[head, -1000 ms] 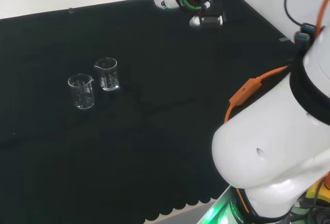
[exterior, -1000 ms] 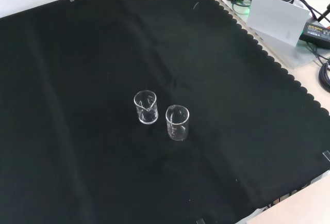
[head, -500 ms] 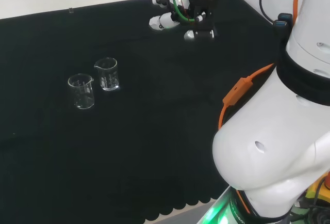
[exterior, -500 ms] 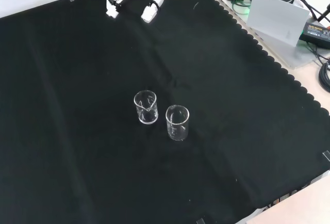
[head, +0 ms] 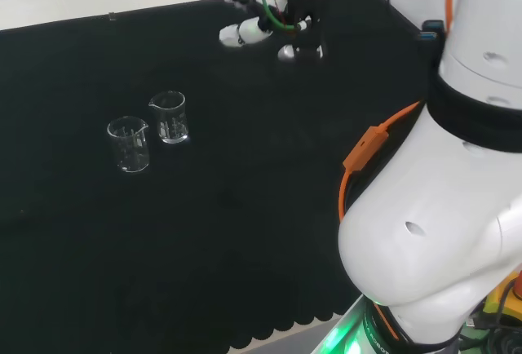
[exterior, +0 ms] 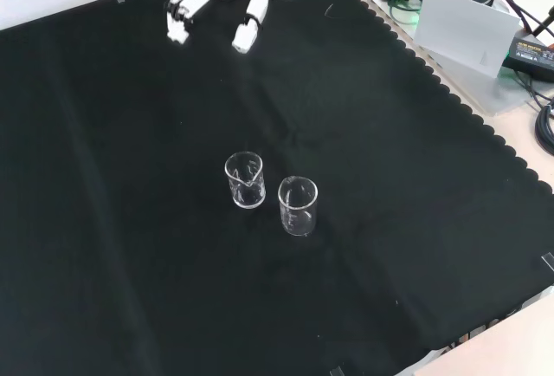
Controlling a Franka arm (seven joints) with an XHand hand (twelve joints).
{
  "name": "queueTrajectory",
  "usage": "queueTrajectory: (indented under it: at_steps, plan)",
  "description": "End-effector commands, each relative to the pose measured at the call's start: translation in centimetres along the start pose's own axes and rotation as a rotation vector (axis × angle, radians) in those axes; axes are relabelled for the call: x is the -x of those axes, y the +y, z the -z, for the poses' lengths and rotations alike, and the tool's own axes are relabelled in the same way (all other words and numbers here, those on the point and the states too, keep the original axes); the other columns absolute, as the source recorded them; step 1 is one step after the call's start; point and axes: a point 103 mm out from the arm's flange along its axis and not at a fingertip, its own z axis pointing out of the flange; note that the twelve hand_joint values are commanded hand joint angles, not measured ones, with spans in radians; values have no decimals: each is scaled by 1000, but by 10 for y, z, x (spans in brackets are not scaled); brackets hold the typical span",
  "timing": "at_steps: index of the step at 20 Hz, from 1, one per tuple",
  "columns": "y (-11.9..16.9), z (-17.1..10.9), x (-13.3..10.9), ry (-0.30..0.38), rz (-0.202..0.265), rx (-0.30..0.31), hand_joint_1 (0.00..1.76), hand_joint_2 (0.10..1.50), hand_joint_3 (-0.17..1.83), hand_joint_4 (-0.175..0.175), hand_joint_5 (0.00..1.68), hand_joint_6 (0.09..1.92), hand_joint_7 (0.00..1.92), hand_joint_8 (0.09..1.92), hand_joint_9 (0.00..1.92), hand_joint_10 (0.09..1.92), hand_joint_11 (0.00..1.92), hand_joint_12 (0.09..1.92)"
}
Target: Pick up the beaker on the right.
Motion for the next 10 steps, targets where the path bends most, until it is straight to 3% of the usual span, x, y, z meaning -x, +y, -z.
queueTrajectory:
  at_steps: [1, 10]
  plan:
    - [45, -71, -8, 149, 117, -67, 664, 1008, -175, -67, 225, 87, 140, 583, 234, 662, 0, 1006]
    - [50, -94, -7, 195, 144, -89, 653, 971, -175, -66, 207, 87, 90, 588, 163, 680, 0, 965]
